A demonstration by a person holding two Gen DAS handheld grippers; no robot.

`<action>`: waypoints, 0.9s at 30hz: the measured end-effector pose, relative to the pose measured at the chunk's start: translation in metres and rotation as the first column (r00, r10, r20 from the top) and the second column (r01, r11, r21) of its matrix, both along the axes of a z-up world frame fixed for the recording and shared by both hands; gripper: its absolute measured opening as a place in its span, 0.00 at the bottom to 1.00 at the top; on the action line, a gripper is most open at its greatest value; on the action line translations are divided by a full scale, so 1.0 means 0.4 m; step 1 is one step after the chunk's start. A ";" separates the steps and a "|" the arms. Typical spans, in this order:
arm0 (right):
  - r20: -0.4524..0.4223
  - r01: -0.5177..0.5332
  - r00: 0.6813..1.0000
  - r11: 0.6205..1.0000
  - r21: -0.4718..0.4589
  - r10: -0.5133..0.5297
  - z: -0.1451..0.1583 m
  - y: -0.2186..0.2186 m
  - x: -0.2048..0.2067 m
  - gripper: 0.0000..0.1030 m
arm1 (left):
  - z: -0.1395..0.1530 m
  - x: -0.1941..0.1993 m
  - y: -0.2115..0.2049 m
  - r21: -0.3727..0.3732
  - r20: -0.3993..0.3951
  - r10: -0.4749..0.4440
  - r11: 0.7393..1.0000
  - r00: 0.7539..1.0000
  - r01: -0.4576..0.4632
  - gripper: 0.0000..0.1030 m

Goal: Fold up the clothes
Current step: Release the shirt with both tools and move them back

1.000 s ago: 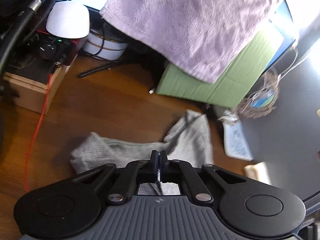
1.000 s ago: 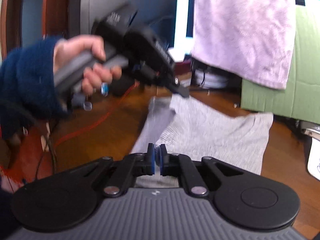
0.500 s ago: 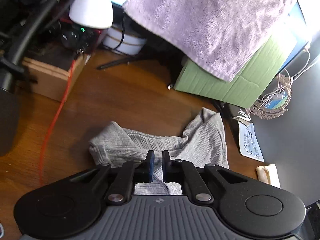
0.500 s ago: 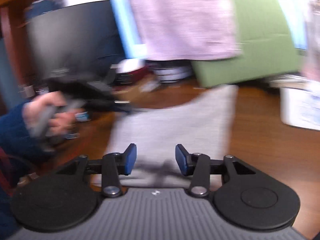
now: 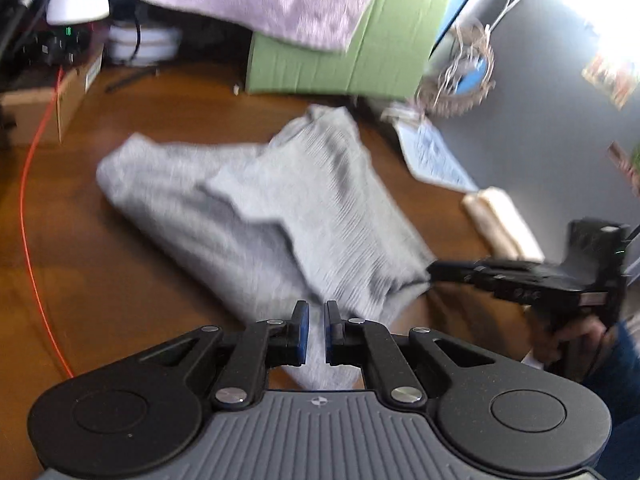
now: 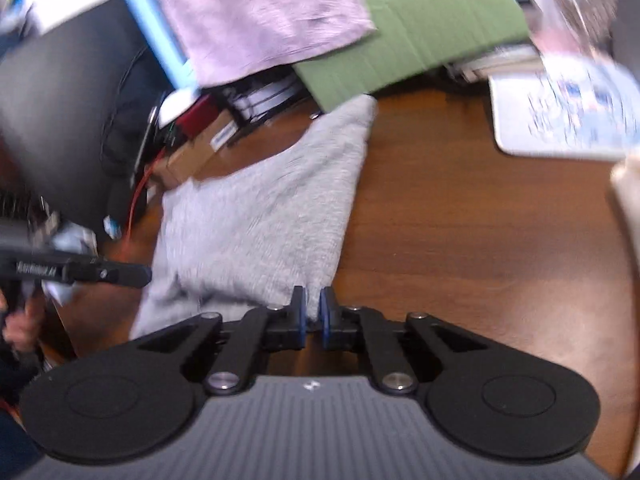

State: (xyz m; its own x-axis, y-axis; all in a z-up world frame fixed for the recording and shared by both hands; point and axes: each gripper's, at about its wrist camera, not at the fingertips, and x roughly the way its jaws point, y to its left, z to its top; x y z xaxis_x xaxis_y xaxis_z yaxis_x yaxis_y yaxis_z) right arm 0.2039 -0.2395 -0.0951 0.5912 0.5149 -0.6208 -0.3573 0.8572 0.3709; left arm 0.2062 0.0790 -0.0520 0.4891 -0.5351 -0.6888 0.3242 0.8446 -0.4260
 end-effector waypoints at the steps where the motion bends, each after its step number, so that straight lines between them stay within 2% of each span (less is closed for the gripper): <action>1: 0.015 -0.016 1.000 0.999 -0.037 0.017 0.006 0.007 -0.015 0.07 | -0.008 -0.003 -0.001 0.004 -0.007 -0.001 1.000 1.000 0.001 0.05; 5: 0.001 -0.022 1.000 0.996 -0.085 0.022 0.016 -0.015 -0.090 0.07 | -0.017 -0.013 0.009 0.009 -0.007 -0.009 1.000 1.000 0.009 0.05; 10: -0.049 -0.050 0.998 0.997 -0.063 0.047 0.022 -0.041 -0.192 0.08 | -0.024 -0.007 0.000 -0.001 -0.009 -0.016 1.000 1.000 0.016 0.05; 15: -0.017 0.001 1.000 0.995 -0.096 -0.003 0.066 -0.077 -0.226 0.13 | 0.014 -0.006 -0.009 0.008 0.031 -0.026 1.000 0.999 0.026 0.05; 17: 0.037 0.045 0.998 0.992 -0.114 -0.041 0.099 -0.095 -0.205 0.16 | 0.040 -0.007 -0.015 -0.006 0.062 -0.044 0.999 0.997 0.045 0.05; 18: 0.069 0.072 0.996 0.989 -0.126 -0.063 0.113 -0.097 -0.186 0.23 | 0.051 -0.006 -0.019 -0.017 0.077 -0.054 0.998 0.996 0.055 0.05; 20: 0.139 0.131 0.984 0.980 -0.150 -0.110 0.130 -0.090 -0.128 0.25 | 0.068 -0.003 -0.036 -0.042 0.101 -0.085 0.995 0.991 0.090 0.05; 22: 0.174 0.159 0.976 0.973 -0.169 -0.130 0.131 -0.071 -0.063 0.25 | 0.075 0.002 -0.065 -0.052 0.116 -0.121 0.990 0.986 0.128 0.05; 24: 0.211 0.160 0.970 0.970 -0.183 -0.120 0.119 -0.046 0.003 0.18 | 0.069 0.008 -0.108 -0.049 0.120 -0.176 0.982 0.977 0.183 0.05; 27: 0.202 0.150 0.973 0.966 -0.210 -0.107 0.088 -0.021 0.091 0.17 | 0.055 0.023 -0.187 -0.047 0.108 -0.270 0.960 0.957 0.276 0.05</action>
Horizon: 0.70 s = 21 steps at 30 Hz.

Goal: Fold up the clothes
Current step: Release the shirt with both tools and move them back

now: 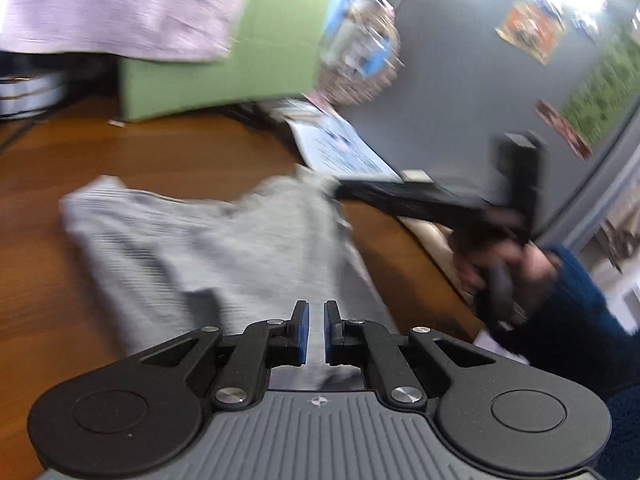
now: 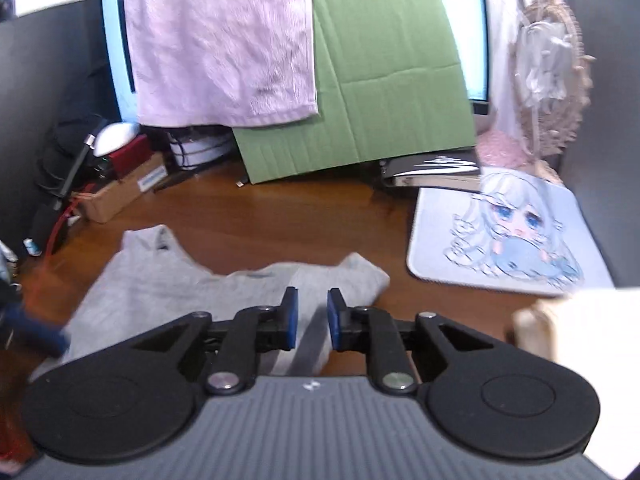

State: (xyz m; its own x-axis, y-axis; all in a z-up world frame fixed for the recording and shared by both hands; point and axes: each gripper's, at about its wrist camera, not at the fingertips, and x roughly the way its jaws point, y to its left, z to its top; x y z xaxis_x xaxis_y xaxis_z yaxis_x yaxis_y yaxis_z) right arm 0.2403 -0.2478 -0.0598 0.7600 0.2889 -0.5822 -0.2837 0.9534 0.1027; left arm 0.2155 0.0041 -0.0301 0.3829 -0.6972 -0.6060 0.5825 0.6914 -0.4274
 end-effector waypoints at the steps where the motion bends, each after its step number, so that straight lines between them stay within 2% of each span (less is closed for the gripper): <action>1: -0.004 0.003 1.000 1.000 -0.022 -0.003 -0.011 0.008 0.022 0.17 | 0.000 0.000 -0.033 0.000 0.010 -0.048 0.999 0.999 0.048 0.05; 4: -0.022 0.022 0.999 0.998 -0.062 -0.024 -0.039 0.019 0.067 0.17 | -0.006 -0.002 -0.136 0.018 0.041 -0.202 0.979 0.978 0.202 0.05; 8: -0.046 0.039 0.998 0.999 -0.007 -0.039 -0.059 0.002 0.083 0.17 | -0.071 -0.002 -0.231 0.081 -0.016 -0.307 0.948 0.952 0.307 0.05; 10: -0.063 0.053 0.997 0.998 0.038 -0.051 -0.063 -0.013 0.089 0.16 | -0.105 -0.006 -0.238 0.053 -0.068 -0.334 0.940 0.940 0.338 0.02; 13: -0.069 0.063 0.996 0.995 0.081 -0.058 -0.069 -0.028 0.100 0.16 | -0.138 -0.009 -0.233 -0.057 -0.176 -0.369 0.929 0.913 0.365 0.02; 15: -0.056 0.059 0.997 0.996 0.064 -0.055 -0.073 -0.020 0.106 0.16 | -0.144 -0.010 -0.228 -0.073 -0.185 -0.358 0.934 0.915 0.350 0.02; 16: -0.054 0.060 0.997 0.997 0.055 -0.057 -0.072 -0.016 0.107 0.16 | -0.141 -0.008 -0.224 -0.063 -0.182 -0.335 0.942 0.924 0.329 0.02; 19: -0.051 0.051 0.997 0.998 0.046 -0.049 -0.056 -0.009 0.096 0.17 | -0.114 -0.015 -0.202 -0.022 -0.127 -0.272 0.962 0.954 0.271 0.02; 21: -0.042 0.042 0.998 0.997 0.063 -0.039 -0.035 -0.011 0.076 0.21 | -0.087 -0.026 -0.174 -0.053 -0.100 -0.260 0.965 0.960 0.256 0.04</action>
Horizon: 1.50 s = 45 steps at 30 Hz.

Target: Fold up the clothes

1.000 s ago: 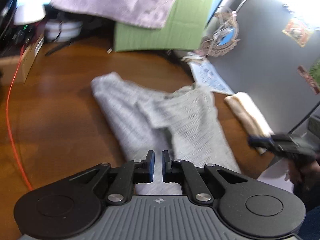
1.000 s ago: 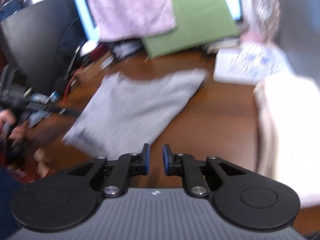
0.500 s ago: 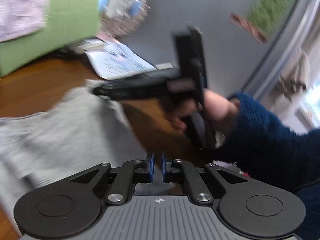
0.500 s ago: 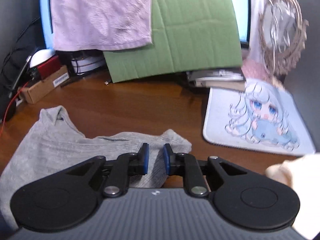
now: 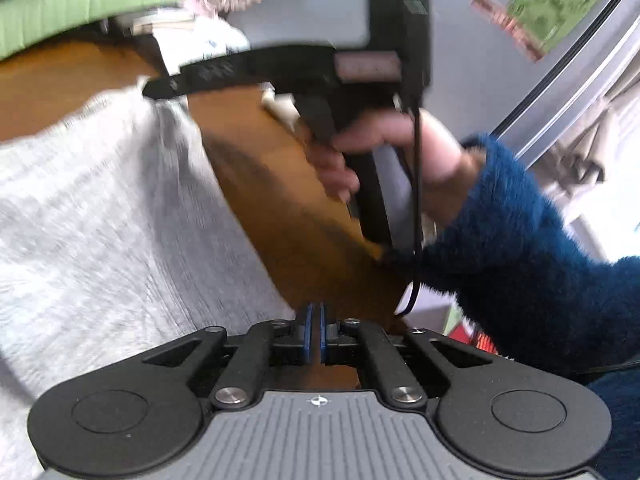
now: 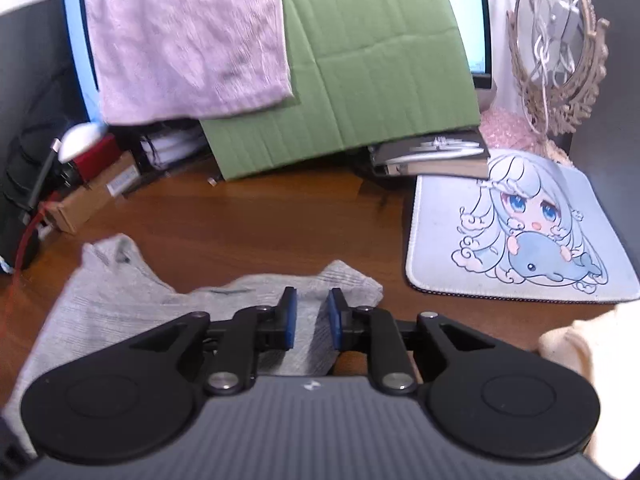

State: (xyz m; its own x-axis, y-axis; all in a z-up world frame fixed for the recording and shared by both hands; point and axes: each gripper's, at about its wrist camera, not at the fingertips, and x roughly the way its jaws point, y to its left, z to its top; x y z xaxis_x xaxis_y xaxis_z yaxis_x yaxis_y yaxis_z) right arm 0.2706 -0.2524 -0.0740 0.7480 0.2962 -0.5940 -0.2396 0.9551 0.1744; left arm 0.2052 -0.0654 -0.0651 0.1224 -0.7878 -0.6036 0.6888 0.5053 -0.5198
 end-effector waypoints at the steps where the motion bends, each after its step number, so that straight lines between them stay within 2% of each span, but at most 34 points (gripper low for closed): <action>1: 0.005 -0.005 1.000 1.000 0.009 0.005 0.010 -0.001 -0.010 0.24 | 0.013 -0.006 0.017 -0.016 0.016 0.007 1.000 1.000 -0.007 0.05; 2: 0.015 -0.010 1.000 1.000 0.017 0.010 0.021 0.000 -0.027 0.30 | 0.027 -0.013 0.035 -0.030 0.032 0.020 0.999 0.999 -0.019 0.06; 3: 0.027 -0.019 0.999 1.000 0.019 0.018 0.032 0.002 -0.047 0.32 | 0.038 -0.019 0.056 -0.039 0.045 0.041 0.998 0.998 -0.039 0.10; 4: 0.033 -0.029 0.999 0.999 0.013 0.029 0.042 0.006 -0.067 0.32 | 0.048 -0.022 0.080 -0.045 0.053 0.067 0.997 0.996 -0.065 0.19; 5: 0.042 -0.036 0.998 0.999 0.004 0.036 0.052 0.011 -0.088 0.37 | 0.056 -0.023 0.106 -0.049 0.060 0.099 0.994 0.993 -0.096 0.24; 7: 0.062 -0.060 0.996 0.998 -0.016 0.061 0.070 0.023 -0.135 0.54 | 0.074 -0.020 0.164 -0.053 0.076 0.172 0.984 0.982 -0.169 0.37; 8: 0.072 -0.078 0.994 0.997 -0.028 0.080 0.078 0.030 -0.160 0.67 | 0.082 -0.020 0.193 -0.051 0.088 0.216 0.976 0.972 -0.212 0.39; 9: 0.083 -0.096 0.992 0.995 -0.040 0.099 0.085 0.036 -0.185 0.75 | 0.091 -0.017 0.220 -0.049 0.100 0.257 0.966 0.961 -0.253 0.43; 12: 0.064 -0.147 0.986 0.981 -0.127 0.156 0.092 0.055 -0.238 0.82 | 0.107 -0.007 0.284 -0.022 0.145 0.361 0.932 0.921 -0.362 0.58; 13: 0.040 -0.155 0.986 0.976 -0.149 0.163 0.095 0.059 -0.248 0.85 | 0.113 -0.005 0.299 0.000 0.163 0.382 0.922 0.910 -0.387 0.59; 14: 0.027 -0.153 0.987 0.973 -0.171 0.160 0.098 0.062 -0.260 0.95 | 0.120 -0.004 0.310 0.030 0.181 0.392 0.914 0.902 -0.404 0.59; 15: 0.016 -0.150 0.988 0.970 -0.192 0.156 0.102 0.064 -0.272 1.00 | 0.128 -0.006 0.319 0.062 0.199 0.398 0.907 0.896 -0.417 0.59; 18: 0.034 -0.176 0.981 0.955 -0.239 0.189 0.116 0.070 -0.318 1.00 | 0.129 -0.004 0.316 0.183 0.244 0.401 0.875 0.883 -0.448 0.64; 22: -0.002 -0.168 0.984 0.929 -0.329 0.178 0.112 0.099 -0.351 1.00 | 0.111 0.002 0.308 0.318 0.234 0.398 0.831 0.887 -0.457 0.65; 25: -0.024 -0.194 0.980 0.905 -0.379 0.200 0.096 0.117 -0.371 1.00 | 0.100 0.008 0.319 0.332 0.211 0.413 0.822 0.886 -0.463 0.65; 28: -0.047 -0.203 0.978 0.895 -0.397 0.201 0.090 0.133 -0.388 1.00 | 0.103 0.004 0.325 0.354 0.250 0.437 0.789 0.864 -0.502 0.65; 31: -0.086 -0.227 0.974 0.888 -0.399 0.210 0.085 0.162 -0.392 1.00 | 0.106 0.002 0.320 0.379 0.286 0.435 0.767 0.854 -0.518 0.64; 35: -0.007 -0.232 0.969 0.900 -0.368 0.247 0.075 0.200 -0.427 1.00 | 0.115 0.006 0.298 0.414 0.332 0.391 0.758 0.859 -0.505 0.61; 36: 0.012 -0.230 0.968 0.900 -0.370 0.252 0.069 0.211 -0.434 0.98 | 0.117 0.010 0.289 0.419 0.349 0.390 0.749 0.852 -0.514 0.61; 38: 0.035 -0.248 0.960 0.907 -0.340 0.276 0.066 0.231 -0.439 0.93 | 0.127 0.014 0.285 0.399 0.380 0.422 0.728 0.823 -0.557 0.61; 39: 0.041 -0.261 0.957 0.912 -0.318 0.288 0.065 0.241 -0.438 0.92 | 0.132 0.020 0.285 0.384 0.375 0.444 0.724 0.813 -0.573 0.59; 40: 0.040 -0.266 0.956 0.916 -0.299 0.291 0.064 0.250 -0.433 0.92 | 0.139 0.031 0.289 0.363 0.344 0.468 0.733 0.814 -0.576 0.54; 43: 0.024 -0.278 0.956 0.924 -0.264 0.294 0.061 0.273 -0.416 0.92 | 0.160 0.065 0.310 0.269 0.245 0.522 0.773 0.817 -0.575 0.44; 44: 0.027 -0.269 0.958 0.927 -0.263 0.285 0.062 0.277 -0.411 0.91 | 0.164 0.077 0.318 0.238 0.216 0.534 0.783 0.817 -0.574 0.43; 45: 0.032 -0.258 0.961 0.930 -0.262 0.276 0.064 0.281 -0.406 0.88 | 0.165 0.089 0.325 0.213 0.185 0.543 0.792 0.820 -0.572 0.38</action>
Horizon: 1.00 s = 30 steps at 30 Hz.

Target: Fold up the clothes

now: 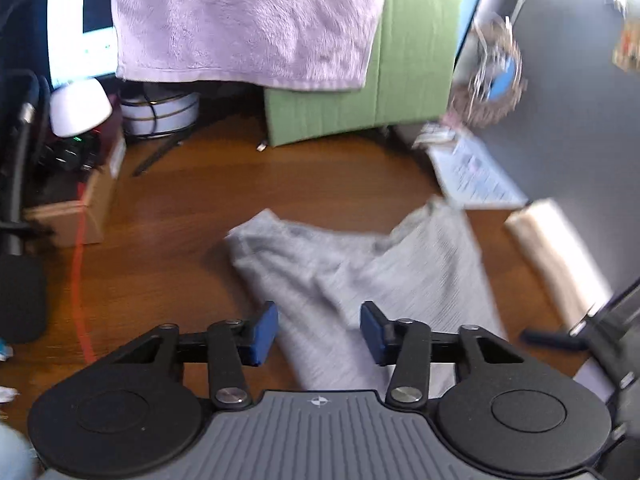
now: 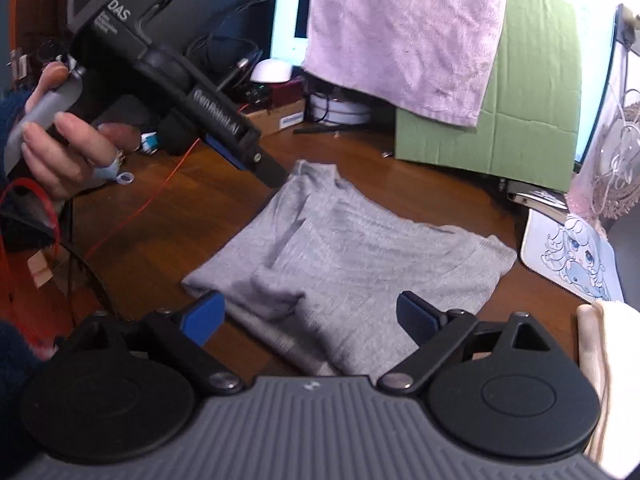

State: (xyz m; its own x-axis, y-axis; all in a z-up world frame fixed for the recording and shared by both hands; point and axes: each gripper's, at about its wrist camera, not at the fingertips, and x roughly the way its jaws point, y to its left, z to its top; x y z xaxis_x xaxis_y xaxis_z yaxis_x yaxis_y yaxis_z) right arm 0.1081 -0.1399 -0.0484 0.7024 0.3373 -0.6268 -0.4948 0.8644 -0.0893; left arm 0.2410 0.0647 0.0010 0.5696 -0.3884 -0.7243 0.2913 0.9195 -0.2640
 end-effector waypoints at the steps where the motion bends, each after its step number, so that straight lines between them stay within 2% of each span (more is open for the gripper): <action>1: -0.002 0.004 1.000 1.000 0.007 -0.004 0.000 0.002 0.006 0.86 | -0.001 0.015 0.008 -0.045 -0.024 0.000 0.999 1.000 -0.001 0.28; 2: -0.010 -0.001 1.000 1.000 0.010 0.001 -0.001 0.003 0.011 0.77 | -0.005 0.031 0.017 -0.095 -0.055 -0.002 0.996 0.998 -0.003 0.24; 3: -0.018 -0.008 1.000 1.000 0.013 0.008 -0.003 0.004 0.015 0.60 | -0.008 0.044 0.024 -0.138 -0.080 -0.005 0.990 0.997 -0.006 0.21; 4: -0.022 -0.003 1.000 1.000 0.006 0.004 -0.008 0.007 0.021 0.50 | -0.010 0.053 0.026 -0.159 -0.090 -0.006 0.987 0.996 -0.008 0.21; 6: -0.034 0.004 0.999 1.000 -0.010 -0.004 -0.021 0.013 0.030 0.32 | -0.013 0.064 0.023 -0.163 -0.087 -0.003 0.987 0.996 -0.011 0.21; 7: -0.043 0.006 0.999 1.000 -0.018 -0.006 -0.028 0.016 0.034 0.28 | -0.014 0.069 0.018 -0.148 -0.081 0.003 0.989 0.997 -0.015 0.21; 10: -0.053 -0.011 0.999 1.000 0.001 0.011 -0.038 0.013 0.037 0.25 | -0.026 0.087 -0.002 -0.113 -0.075 0.006 0.993 0.997 -0.015 0.21; 13: -0.052 -0.025 0.998 1.000 0.019 0.026 -0.040 0.012 0.038 0.26 | -0.048 0.108 -0.011 -0.129 -0.087 0.002 0.992 0.996 -0.014 0.21; 16: -0.025 -0.031 0.999 0.999 0.021 0.031 -0.037 0.016 0.037 0.26 | -0.059 0.117 -0.027 -0.085 -0.066 0.012 0.996 0.998 -0.017 0.21; 19: 0.017 -0.071 0.997 0.997 0.022 0.071 -0.028 0.028 0.032 0.26 | -0.070 0.125 -0.029 -0.089 -0.080 0.008 0.996 0.997 -0.015 0.21; 22: 0.009 -0.145 0.989 0.989 0.034 0.145 -0.032 0.054 0.035 0.26 | -0.070 0.124 -0.027 -0.087 -0.074 0.014 0.996 0.997 -0.021 0.21; 25: -0.002 -0.132 0.991 0.991 0.000 0.132 -0.055 0.089 0.045 0.25 | -0.062 0.116 -0.023 -0.104 -0.068 0.003 0.995 0.998 -0.010 0.21; 26: -0.017 -0.129 0.992 0.992 -0.008 0.128 -0.062 0.094 0.048 0.22 | -0.058 0.112 -0.023 -0.100 -0.059 0.005 0.995 0.998 -0.011 0.21; 27: -0.041 -0.121 0.992 0.992 -0.018 0.120 -0.070 0.094 0.052 0.09 | -0.056 0.108 -0.021 -0.096 -0.053 0.006 0.995 0.999 -0.011 0.21; 28: -0.053 -0.109 0.993 0.994 -0.006 0.109 -0.072 0.085 0.051 0.06 | -0.054 0.105 -0.019 -0.093 -0.049 0.005 0.996 0.999 -0.010 0.21; 30: -0.074 -0.083 0.994 0.996 0.021 0.085 -0.075 0.064 0.047 0.05 | -0.052 0.102 -0.013 -0.104 -0.048 0.002 0.995 0.999 -0.007 0.21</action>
State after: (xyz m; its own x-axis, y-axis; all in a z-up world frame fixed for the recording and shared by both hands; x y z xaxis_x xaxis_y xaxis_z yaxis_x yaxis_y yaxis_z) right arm 0.1268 -0.1142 -0.0783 0.6222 0.4046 -0.6702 -0.5706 0.8205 -0.0343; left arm 0.2817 0.0594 -0.0197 0.5377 -0.4605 -0.7063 0.2717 0.8876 -0.3719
